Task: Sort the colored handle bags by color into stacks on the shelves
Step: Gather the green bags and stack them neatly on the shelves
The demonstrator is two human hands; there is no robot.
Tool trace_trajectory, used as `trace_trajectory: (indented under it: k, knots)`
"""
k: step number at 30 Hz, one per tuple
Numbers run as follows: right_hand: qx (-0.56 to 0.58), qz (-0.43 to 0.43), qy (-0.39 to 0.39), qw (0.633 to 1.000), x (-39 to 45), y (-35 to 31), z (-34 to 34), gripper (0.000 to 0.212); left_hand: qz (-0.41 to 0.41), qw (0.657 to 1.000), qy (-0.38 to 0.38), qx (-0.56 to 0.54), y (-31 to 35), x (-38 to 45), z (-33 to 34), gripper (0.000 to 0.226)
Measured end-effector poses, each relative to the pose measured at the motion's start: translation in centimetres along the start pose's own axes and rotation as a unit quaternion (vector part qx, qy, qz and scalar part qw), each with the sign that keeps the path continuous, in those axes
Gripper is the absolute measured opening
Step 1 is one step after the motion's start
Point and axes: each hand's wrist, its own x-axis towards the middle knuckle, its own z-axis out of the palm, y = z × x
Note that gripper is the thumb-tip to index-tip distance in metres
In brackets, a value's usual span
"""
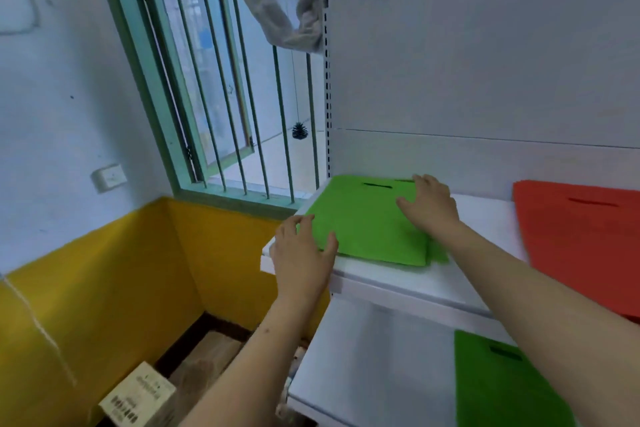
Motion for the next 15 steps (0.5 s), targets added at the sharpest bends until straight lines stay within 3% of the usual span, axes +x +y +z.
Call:
trace_trajectory:
  k: [4,7,10,15]
  knots:
    - [-0.038,0.064,-0.054,0.996,4.3,1.6,2.3,0.070,-0.060,0.993,-0.089,0.052,-0.2,5.9,3.1,0.066]
    - [-0.070,0.084,-0.056,0.992,5.4,2.3,3.9,0.060,-0.058,0.981,-0.165,0.086,-0.6,7.9,4.9,0.069]
    - [-0.085,0.068,-0.027,0.994,5.3,2.9,4.7,0.060,-0.021,0.974,-0.167,0.148,-0.9,6.6,5.6,0.070]
    - [-0.076,0.053,-0.011,0.996,5.3,3.1,4.5,0.057,-0.021,0.977,-0.173,0.124,-0.7,6.1,5.4,0.069]
